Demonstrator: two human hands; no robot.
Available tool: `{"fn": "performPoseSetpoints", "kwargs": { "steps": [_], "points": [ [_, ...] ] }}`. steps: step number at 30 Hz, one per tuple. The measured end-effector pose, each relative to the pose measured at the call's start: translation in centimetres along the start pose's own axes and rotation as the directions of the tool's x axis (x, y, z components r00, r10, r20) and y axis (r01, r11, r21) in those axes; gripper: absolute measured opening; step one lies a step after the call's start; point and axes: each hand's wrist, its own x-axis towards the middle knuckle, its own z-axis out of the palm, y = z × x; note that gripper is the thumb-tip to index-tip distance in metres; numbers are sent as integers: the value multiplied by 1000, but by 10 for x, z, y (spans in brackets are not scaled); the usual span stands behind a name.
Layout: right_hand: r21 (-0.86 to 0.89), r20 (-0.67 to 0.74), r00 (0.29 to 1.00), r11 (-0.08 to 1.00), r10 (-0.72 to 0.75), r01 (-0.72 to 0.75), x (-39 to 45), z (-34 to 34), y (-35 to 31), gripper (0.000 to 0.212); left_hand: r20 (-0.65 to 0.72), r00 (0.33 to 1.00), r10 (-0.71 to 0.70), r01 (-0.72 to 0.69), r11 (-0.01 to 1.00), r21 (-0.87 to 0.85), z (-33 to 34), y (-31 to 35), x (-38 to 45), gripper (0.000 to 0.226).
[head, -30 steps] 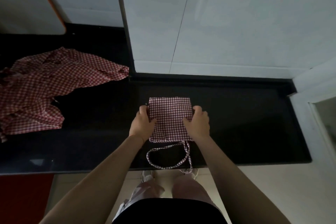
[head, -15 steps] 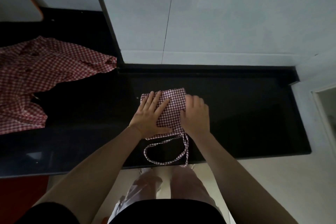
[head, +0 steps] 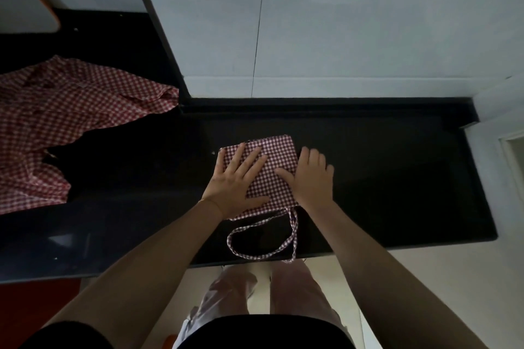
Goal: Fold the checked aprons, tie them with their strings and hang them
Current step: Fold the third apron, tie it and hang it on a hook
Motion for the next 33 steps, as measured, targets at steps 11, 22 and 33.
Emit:
{"fn": "performPoseSetpoints", "kwargs": {
  "steps": [11,22,33],
  "points": [
    [222,-18,999,974,-49,51,-24,-33,-39,21,43,964,-261,264,946,-189,-4,44,17,117],
    [-182,-142,934,936,-328,301,-59,-5,-70,24,19,947,-320,311,905,-291,1,20,-14,102],
    [-101,-231,889,919,-395,381,-71,16,-65,43,-443,886,-136,-17,946,-325,-17,17,-36,63]
  ]
}}
